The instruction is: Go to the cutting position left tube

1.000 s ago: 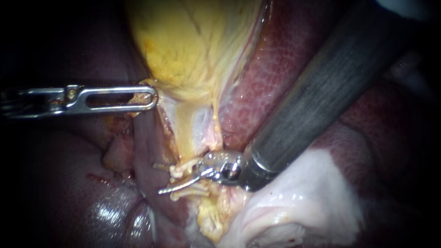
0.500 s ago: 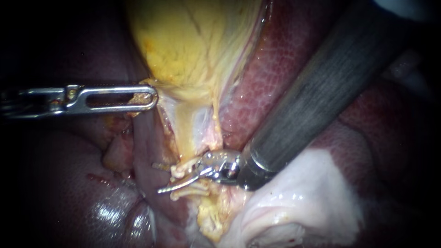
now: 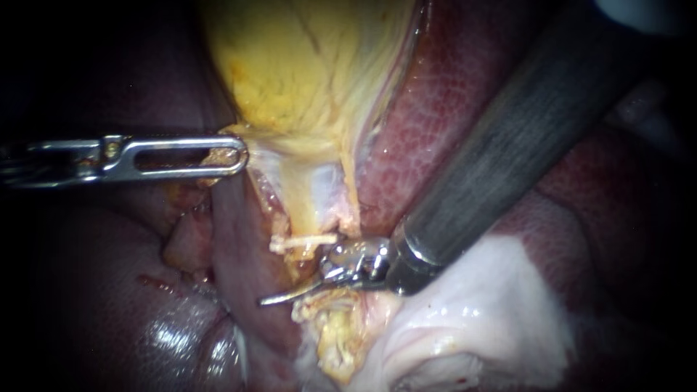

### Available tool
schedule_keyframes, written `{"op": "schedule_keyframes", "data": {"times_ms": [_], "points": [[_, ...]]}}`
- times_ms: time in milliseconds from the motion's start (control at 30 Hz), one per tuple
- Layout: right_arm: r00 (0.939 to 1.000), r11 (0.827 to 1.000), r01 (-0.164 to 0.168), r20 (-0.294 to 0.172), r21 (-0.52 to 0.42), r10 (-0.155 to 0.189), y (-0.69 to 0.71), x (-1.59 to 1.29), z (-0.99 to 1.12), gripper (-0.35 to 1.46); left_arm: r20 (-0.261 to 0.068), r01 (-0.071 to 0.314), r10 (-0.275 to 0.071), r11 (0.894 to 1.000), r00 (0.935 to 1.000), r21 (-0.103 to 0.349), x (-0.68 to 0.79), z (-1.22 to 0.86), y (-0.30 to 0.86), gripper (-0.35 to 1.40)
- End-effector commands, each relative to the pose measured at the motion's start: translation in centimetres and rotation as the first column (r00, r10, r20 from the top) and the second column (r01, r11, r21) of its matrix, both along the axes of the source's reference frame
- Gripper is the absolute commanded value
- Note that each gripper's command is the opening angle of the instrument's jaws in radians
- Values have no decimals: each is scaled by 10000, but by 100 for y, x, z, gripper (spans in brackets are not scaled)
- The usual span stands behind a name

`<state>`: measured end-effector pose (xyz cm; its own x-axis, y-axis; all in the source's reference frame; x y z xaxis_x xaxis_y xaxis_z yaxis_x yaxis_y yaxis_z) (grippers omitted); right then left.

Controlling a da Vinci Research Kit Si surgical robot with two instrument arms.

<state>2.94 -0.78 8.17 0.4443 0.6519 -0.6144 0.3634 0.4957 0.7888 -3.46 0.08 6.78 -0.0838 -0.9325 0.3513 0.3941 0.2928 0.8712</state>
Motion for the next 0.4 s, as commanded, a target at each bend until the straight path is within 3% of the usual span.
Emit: {"op": "schedule_keyframes", "data": {"times_ms": [33, 400], "points": [[10000, 10000, 4, 24, -11, -4, 0, 0, 0, -35, 3, 1, -1, 10000, 10000, 5, 0, 0, 0, -35], [10000, 10000, -28, -18, 29, 28, 3, 1, 1, -35, 5, 0, 0, 10000, 10000, 13, 0, -1, 1, -35]]}}
